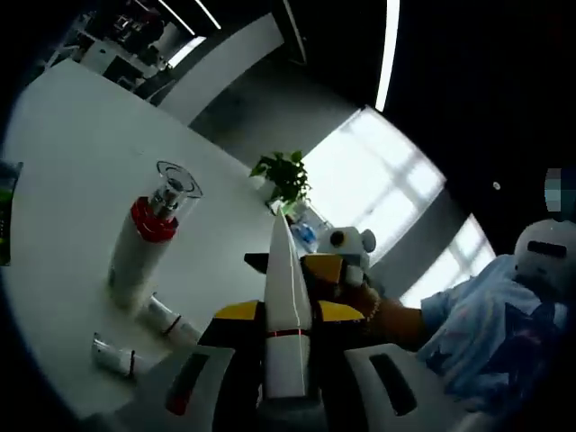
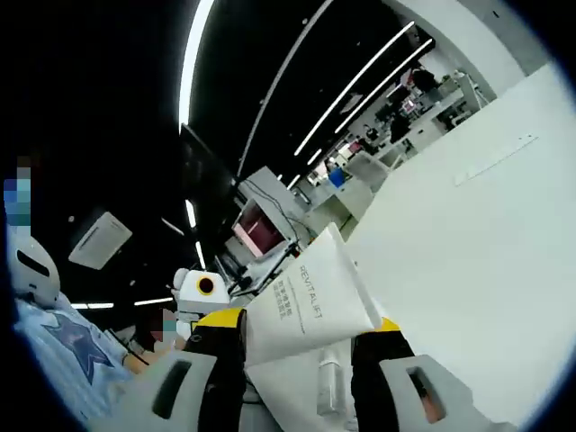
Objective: Arrange the skincare products in the storage area until every visible bottle or jar stands upright without overlapping.
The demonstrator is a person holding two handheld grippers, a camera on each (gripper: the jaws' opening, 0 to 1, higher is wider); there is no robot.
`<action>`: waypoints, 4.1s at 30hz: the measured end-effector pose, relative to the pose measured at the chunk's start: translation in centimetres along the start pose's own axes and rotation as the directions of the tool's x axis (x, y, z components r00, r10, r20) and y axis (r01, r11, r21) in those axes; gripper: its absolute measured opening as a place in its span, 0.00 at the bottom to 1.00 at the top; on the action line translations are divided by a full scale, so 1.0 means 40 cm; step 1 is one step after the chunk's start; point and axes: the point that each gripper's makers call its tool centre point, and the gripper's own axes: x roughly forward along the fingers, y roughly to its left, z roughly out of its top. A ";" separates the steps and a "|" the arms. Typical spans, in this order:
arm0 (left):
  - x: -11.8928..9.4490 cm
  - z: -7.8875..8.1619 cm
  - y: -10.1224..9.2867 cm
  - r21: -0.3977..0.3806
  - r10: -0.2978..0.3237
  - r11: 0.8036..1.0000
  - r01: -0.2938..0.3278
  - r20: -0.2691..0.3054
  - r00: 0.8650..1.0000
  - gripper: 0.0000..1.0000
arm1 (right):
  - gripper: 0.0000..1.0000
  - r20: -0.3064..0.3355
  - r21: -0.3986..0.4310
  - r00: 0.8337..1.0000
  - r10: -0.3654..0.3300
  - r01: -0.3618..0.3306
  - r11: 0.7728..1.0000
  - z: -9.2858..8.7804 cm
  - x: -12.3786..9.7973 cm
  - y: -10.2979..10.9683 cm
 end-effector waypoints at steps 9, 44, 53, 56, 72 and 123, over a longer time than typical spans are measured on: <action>0.012 -0.002 -0.045 0.153 -0.079 0.985 0.080 -0.010 0.997 0.18 | 0.24 0.058 -0.354 0.991 0.121 -0.092 0.931 0.064 -0.017 0.112; 0.026 -0.062 -0.011 0.502 0.020 0.863 0.053 -0.140 0.990 0.21 | 0.10 -0.186 -0.625 0.966 0.180 -0.258 0.736 0.005 -0.043 0.206; 0.028 -0.067 -0.003 0.557 0.051 0.829 0.038 -0.144 0.988 0.20 | 0.10 -0.209 -0.646 0.964 0.167 -0.264 0.716 -0.002 -0.040 0.199; 0.029 -0.071 0.004 0.579 0.069 0.815 0.029 -0.147 0.987 0.20 | 0.10 -0.208 -0.643 0.965 0.157 -0.256 0.722 -0.006 -0.037 0.190; 0.018 -0.025 0.063 0.691 0.254 0.704 -0.165 -0.028 0.967 0.17 | 0.27 0.078 -0.524 0.993 -0.088 0.116 0.843 0.039 0.044 0.153; -0.100 0.016 0.257 0.368 0.590 0.743 -0.560 0.035 0.806 0.26 | 0.29 0.199 -0.474 0.775 -0.600 0.612 0.633 0.084 0.125 -0.211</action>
